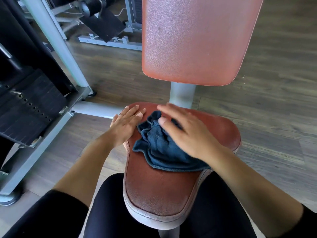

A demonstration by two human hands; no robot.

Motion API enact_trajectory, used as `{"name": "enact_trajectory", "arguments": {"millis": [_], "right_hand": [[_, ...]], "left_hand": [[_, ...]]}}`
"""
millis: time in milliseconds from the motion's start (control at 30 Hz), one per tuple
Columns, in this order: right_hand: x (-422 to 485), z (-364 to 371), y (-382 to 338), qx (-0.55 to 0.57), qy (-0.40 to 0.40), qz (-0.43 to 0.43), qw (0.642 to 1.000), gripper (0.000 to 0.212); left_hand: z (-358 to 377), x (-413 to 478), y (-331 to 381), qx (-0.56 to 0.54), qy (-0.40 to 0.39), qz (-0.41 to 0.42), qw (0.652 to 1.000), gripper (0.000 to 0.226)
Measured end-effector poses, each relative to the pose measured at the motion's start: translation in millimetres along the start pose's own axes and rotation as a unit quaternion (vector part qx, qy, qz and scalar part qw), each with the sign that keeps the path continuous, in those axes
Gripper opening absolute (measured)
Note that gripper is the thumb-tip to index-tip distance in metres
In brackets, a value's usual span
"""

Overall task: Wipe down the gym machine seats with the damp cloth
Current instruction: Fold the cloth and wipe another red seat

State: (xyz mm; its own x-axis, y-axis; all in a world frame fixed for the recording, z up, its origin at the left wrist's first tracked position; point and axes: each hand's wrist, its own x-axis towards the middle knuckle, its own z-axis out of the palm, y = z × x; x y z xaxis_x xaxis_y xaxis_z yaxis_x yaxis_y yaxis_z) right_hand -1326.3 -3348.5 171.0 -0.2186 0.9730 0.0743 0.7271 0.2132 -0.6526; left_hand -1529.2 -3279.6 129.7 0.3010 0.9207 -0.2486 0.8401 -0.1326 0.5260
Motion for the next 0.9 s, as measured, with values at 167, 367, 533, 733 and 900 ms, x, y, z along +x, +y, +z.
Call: {"name": "enact_trajectory", "arguments": {"millis": [167, 367, 533, 733, 900], "right_hand": [[-5, -21, 65, -0.048, 0.099, 0.082, 0.991, 0.038], [-20, -12, 97, -0.082, 0.094, 0.094, 0.988, 0.041], [-16, -9, 100, -0.112, 0.088, 0.094, 0.985, 0.052], [-14, -12, 104, -0.141, 0.057, 0.096, 0.984, 0.042], [-11, -14, 103, -0.162, 0.028, 0.107, 0.981, 0.045]], "left_hand": [[0, -9, 54, 0.034, 0.029, -0.049, 0.998, 0.063], [42, -32, 102, 0.177, 0.004, 0.090, 0.980, 0.074], [43, -33, 87, 0.164, 0.099, 0.092, 0.977, 0.086], [20, 26, 45, 0.115, 0.176, 0.015, 0.977, 0.068], [16, 59, 48, 0.123, 0.153, -0.008, 0.981, 0.050]]}}
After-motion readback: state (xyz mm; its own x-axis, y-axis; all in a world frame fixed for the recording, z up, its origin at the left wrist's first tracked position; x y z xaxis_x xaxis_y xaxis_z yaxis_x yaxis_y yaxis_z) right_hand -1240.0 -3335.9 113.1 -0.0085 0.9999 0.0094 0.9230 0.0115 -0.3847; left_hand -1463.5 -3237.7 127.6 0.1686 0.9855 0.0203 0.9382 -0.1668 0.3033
